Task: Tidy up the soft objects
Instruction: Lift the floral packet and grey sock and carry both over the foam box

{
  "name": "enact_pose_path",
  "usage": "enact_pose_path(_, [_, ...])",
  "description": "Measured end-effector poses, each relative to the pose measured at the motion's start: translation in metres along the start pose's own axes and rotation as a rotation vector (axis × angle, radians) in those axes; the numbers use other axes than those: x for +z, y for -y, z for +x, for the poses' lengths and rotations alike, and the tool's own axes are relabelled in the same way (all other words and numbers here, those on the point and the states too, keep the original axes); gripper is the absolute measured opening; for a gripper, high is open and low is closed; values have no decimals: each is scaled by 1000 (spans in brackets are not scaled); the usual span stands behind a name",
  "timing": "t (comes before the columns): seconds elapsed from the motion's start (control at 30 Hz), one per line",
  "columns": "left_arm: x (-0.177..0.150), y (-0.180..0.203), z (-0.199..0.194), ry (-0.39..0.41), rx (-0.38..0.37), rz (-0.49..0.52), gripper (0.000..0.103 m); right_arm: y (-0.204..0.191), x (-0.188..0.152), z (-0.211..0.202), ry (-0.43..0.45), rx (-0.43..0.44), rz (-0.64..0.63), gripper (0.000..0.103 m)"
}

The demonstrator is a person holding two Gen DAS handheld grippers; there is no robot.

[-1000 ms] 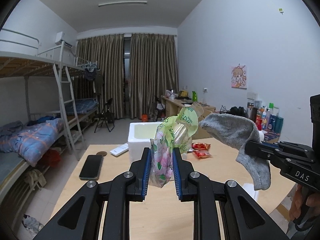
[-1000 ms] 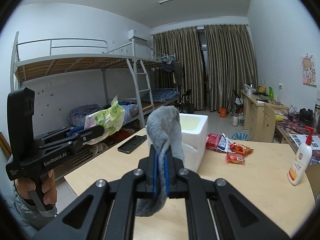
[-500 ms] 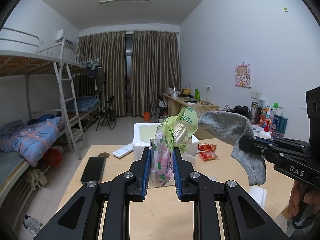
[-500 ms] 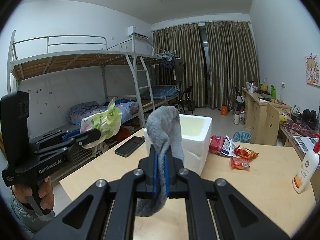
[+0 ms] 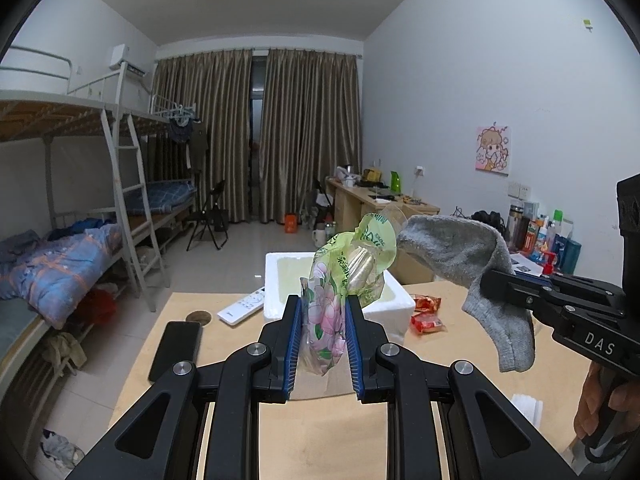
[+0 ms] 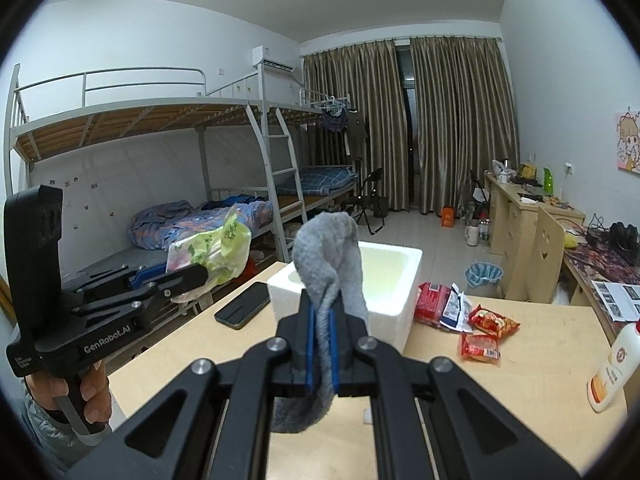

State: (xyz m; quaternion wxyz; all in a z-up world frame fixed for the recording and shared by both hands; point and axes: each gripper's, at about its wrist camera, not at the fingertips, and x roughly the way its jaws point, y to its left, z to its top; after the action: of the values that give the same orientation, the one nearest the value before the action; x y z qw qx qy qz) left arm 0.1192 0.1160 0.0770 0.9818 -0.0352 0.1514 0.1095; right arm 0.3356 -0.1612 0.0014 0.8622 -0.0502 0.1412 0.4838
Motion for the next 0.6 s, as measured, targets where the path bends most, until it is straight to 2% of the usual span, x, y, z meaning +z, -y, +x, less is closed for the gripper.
enact_pose_path(0.6, [16, -2, 74, -30, -13, 7, 23, 24, 27, 53, -43, -12, 8, 9])
